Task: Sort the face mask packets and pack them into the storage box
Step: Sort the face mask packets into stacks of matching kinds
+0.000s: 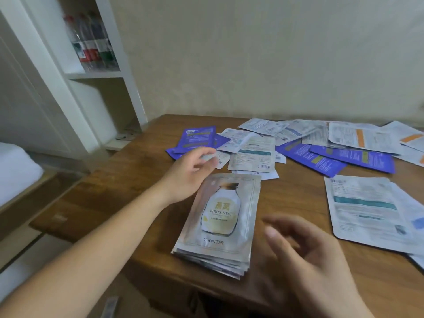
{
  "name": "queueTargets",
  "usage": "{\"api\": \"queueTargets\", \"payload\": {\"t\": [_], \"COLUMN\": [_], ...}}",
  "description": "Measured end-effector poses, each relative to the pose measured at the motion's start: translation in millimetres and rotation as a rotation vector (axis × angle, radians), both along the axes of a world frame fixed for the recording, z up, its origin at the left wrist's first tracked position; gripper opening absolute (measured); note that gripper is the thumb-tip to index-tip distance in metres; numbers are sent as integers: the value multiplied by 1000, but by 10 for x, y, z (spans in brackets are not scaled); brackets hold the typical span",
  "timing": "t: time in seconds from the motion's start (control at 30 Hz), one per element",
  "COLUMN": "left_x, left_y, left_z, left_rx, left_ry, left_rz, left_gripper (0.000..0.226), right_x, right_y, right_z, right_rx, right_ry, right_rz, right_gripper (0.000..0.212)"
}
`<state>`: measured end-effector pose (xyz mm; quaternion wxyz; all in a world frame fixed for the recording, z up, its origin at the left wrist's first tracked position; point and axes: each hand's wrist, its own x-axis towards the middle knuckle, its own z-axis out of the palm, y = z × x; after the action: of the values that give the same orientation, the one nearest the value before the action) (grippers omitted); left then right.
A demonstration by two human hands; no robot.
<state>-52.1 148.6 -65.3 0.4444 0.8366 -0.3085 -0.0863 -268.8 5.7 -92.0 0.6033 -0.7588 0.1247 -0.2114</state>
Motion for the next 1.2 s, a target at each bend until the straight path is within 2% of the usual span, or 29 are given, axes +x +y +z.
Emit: {"api": "queueTargets", "payload": {"t": [0.07,0.1,0.17,0.27,0.37,0.43,0.53,0.57,0.63,0.67,0.73,0.77,0.8,0.9,0.97,1.07,1.2], "left_x": [-219,-306,-423,-511,-507,-501,-562,-576,-578,-584,-566,-576,-602,-757,-858,-954,-951], "left_y": [249,327,387,378,382,374,282,271,292,322,407,435,462,531,504,366,279], "left_z": [-57,-100,-169,-161,-152,-161,-197,-207,-219,-195,-199,-185,-172,-153,-170,-231,-332], "left_rx": [-111,-179,-287,-299,-289,-322,-320,-334,-318,-313,-240,-178,-104,179,312,435,565], "left_ry": [240,359,562,655,660,714,727,720,662,652,624,561,422,-245,-447,-427,-404], "left_rz": [-10,-5,31,46,62,39,-30,-35,-10,-15,-7,30,43,-65,-108,-99,-97], "left_gripper": [80,89,95,82,83,74,28,26,22,32,78,90,93,94,93,101,116], "right_x": [139,227,408,591,650,674,685,692,685,680,657,649,645,720,844,1039,1099], "right_y": [-65,-56,35,221,335,353,389,403,418,415,373,335,274,-28,-207,-355,-448], "right_z": [-4,0,-28,-129,-196,-238,-281,-294,-299,-303,-293,-274,-236,64,247,170,-57], "right_rx": [114,174,263,282,224,199,110,89,68,69,105,108,62,-297,-525,-785,-824], "right_ry": [-15,6,38,62,108,124,147,141,107,82,25,11,6,-5,-18,58,161], "right_rz": [-53,-47,0,38,0,-10,-3,-6,0,15,51,52,38,-4,70,233,370], "right_gripper": [56,61,57,53,63,63,67,69,75,78,82,80,75,57,54,59,71]}}
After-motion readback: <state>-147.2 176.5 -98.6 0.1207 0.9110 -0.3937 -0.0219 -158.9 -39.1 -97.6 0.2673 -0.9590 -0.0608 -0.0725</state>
